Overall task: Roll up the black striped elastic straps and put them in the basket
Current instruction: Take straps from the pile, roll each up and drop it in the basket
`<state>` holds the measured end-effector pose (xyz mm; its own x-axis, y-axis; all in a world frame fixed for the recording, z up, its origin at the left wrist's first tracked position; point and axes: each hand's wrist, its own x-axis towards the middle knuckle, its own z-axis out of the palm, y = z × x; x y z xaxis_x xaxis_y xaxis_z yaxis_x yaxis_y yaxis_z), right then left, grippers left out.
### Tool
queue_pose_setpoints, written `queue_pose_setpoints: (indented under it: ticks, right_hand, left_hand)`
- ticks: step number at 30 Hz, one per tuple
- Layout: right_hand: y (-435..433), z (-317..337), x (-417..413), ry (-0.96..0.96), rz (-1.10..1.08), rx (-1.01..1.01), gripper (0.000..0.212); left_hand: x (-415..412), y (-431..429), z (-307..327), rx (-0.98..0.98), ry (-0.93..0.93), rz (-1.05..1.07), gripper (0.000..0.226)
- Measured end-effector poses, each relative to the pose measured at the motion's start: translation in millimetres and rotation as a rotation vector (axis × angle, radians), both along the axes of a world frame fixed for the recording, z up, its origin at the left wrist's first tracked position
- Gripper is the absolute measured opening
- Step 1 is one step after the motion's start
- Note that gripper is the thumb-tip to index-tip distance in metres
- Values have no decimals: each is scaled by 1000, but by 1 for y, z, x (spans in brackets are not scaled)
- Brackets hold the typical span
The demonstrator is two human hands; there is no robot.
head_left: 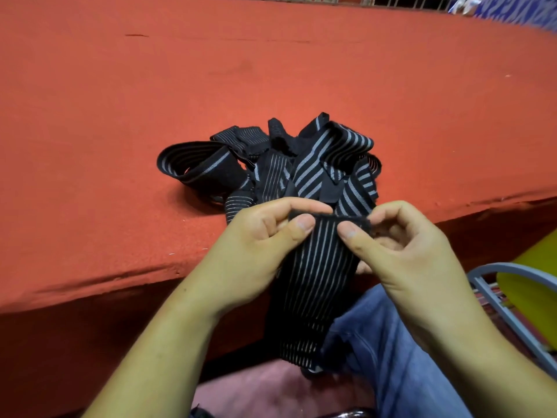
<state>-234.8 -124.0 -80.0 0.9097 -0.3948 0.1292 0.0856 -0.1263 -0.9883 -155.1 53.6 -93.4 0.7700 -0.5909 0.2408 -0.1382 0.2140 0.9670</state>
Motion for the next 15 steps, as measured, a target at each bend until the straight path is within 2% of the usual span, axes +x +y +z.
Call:
queue_pose_setpoints:
  ticks: [6, 9, 12, 15]
  right_hand:
    - [-5, 2, -3, -27, 52, -110, 29]
    - [-7, 1, -3, -46, 66, -118, 23]
    - [-6, -1, -3, -37, 74, -107, 22]
    - [-5, -2, -2, -5, 108, -69, 27]
  left_hand:
    - [-1, -1, 0, 1, 2, 8, 25]
    - [0, -1, -1, 85, -63, 56, 21]
    - [1, 0, -2, 155, -157, 91, 12]
    - [2, -1, -1, 150, -170, 106, 11]
